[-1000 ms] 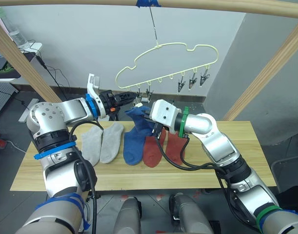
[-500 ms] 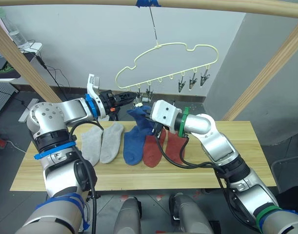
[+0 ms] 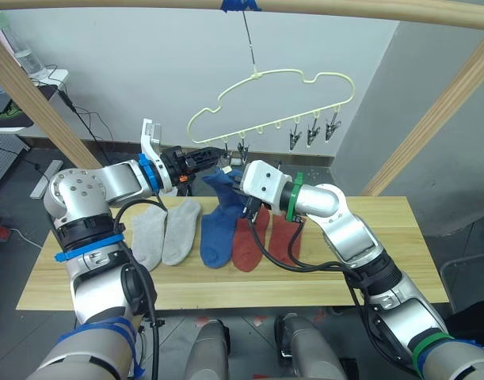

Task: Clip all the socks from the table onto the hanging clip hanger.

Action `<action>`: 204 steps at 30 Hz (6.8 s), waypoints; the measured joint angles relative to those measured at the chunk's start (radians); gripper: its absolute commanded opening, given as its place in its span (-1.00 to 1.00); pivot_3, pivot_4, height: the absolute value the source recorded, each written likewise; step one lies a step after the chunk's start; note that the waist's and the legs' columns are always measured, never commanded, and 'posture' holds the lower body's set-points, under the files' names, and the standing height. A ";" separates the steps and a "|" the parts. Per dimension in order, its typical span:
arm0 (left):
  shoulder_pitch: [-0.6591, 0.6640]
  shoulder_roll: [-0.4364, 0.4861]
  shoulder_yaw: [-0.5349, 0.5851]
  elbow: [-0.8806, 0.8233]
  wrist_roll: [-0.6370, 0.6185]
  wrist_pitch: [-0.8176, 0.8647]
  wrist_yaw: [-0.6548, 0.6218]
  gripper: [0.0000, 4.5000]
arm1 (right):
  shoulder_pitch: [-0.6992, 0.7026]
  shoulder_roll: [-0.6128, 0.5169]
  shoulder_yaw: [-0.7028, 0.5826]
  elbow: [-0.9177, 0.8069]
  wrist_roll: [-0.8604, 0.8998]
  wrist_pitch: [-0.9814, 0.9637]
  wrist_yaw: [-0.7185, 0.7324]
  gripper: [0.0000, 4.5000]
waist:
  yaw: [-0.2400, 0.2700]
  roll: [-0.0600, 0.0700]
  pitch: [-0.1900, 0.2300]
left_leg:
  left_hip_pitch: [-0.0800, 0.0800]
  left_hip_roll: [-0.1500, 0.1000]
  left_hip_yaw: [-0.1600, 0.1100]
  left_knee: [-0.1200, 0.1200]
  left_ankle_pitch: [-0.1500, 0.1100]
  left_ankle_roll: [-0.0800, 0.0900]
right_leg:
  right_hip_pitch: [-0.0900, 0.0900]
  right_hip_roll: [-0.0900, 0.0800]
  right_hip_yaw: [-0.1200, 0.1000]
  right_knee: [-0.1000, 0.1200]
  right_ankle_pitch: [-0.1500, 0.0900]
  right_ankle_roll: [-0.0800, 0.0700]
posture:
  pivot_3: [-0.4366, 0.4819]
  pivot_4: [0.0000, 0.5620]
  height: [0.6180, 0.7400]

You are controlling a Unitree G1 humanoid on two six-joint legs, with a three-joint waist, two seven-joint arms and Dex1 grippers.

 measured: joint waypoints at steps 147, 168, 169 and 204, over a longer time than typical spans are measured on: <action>0.283 -0.153 -0.472 0.003 0.686 -1.460 0.086 -0.89 | 0.143 -0.084 -0.310 -0.469 0.526 0.553 -0.178 1.00 | -0.001 0.000 0.000 | -0.002 0.000 -0.003 0.000 0.000 0.000 | 0.001 0.003 -0.002 -0.002 -0.002 0.003 | -0.16 -0.18 1.00; 0.249 0.101 -0.415 -0.322 0.315 -0.623 -0.115 -0.96 | 0.093 -0.229 -0.030 0.158 0.235 0.363 -0.022 1.00 | -0.017 0.000 0.001 | 0.000 0.002 -0.003 0.000 0.000 0.000 | 0.001 0.005 -0.002 -0.001 -0.002 0.003 | -0.03 -0.17 1.00; 0.230 0.128 -0.400 -0.324 0.268 -0.545 -0.136 -0.96 | 0.060 -0.209 -0.022 0.234 0.215 0.335 -0.012 1.00 | -0.020 0.000 0.001 | 0.000 0.001 -0.003 0.000 0.000 0.000 | 0.001 0.005 -0.001 -0.001 -0.002 0.003 | -0.03 -0.17 1.00; 0.086 0.102 -0.142 -0.211 0.012 -0.041 -0.005 -0.96 | -0.009 -0.096 -0.039 0.751 -0.062 -0.196 0.107 -1.00 | -0.023 0.000 0.001 | 0.005 0.001 0.004 -0.001 0.000 0.000 | 0.003 0.002 0.004 -0.001 -0.002 0.004 | 0.00 -0.14 1.00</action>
